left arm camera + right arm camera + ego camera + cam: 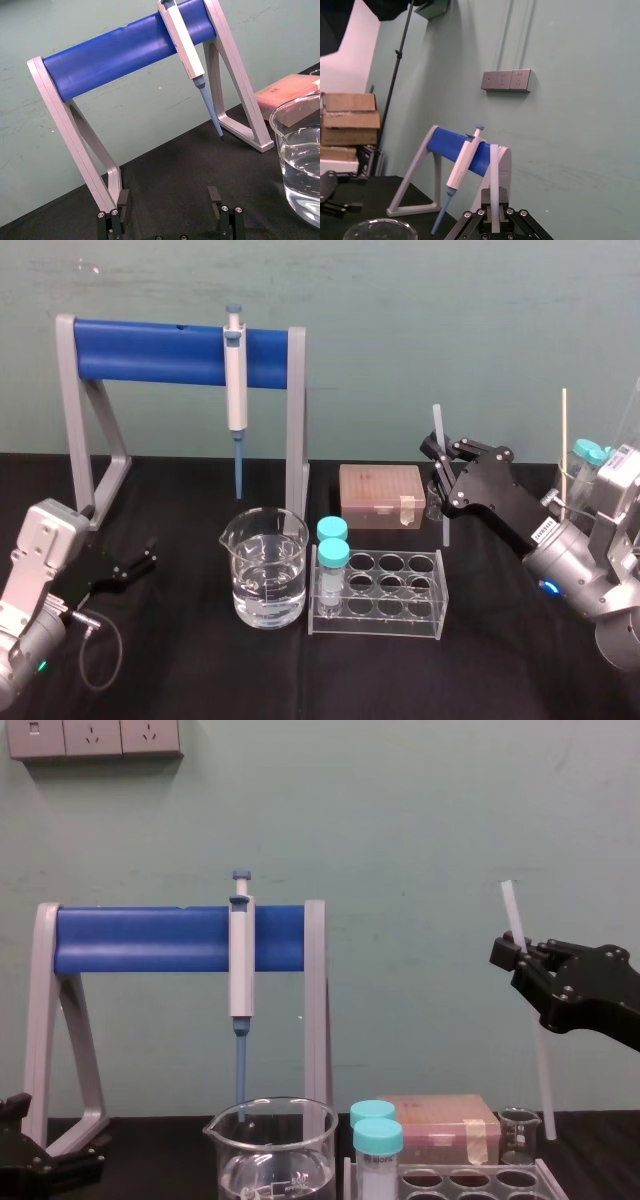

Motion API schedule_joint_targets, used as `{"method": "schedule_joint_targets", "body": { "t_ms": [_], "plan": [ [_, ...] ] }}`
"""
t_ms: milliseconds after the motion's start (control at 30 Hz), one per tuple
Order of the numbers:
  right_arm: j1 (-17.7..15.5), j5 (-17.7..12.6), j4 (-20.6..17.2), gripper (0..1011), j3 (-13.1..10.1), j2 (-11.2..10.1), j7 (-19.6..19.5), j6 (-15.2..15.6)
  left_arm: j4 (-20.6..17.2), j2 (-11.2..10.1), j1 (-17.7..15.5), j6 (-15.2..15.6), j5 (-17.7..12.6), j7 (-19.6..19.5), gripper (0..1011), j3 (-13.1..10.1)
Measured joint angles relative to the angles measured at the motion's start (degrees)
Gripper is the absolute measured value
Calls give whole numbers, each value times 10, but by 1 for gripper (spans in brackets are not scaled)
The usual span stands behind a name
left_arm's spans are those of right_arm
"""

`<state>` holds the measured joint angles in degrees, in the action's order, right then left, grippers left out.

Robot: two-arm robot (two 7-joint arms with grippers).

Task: Pick up the stirring rod with one hand, then place it down.

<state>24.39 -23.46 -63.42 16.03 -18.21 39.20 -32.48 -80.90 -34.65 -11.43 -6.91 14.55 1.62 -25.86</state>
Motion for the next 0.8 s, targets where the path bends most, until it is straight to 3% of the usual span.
{"method": "schedule_joint_targets", "body": {
  "t_ms": [467,800],
  "plan": [
    [23,-49,54,79,9,16,49,22,0,0,0,0,0,0,1000,0],
    [37,-56,93,79,14,22,66,19,0,0,0,0,0,0,1000,0]
  ]
}}
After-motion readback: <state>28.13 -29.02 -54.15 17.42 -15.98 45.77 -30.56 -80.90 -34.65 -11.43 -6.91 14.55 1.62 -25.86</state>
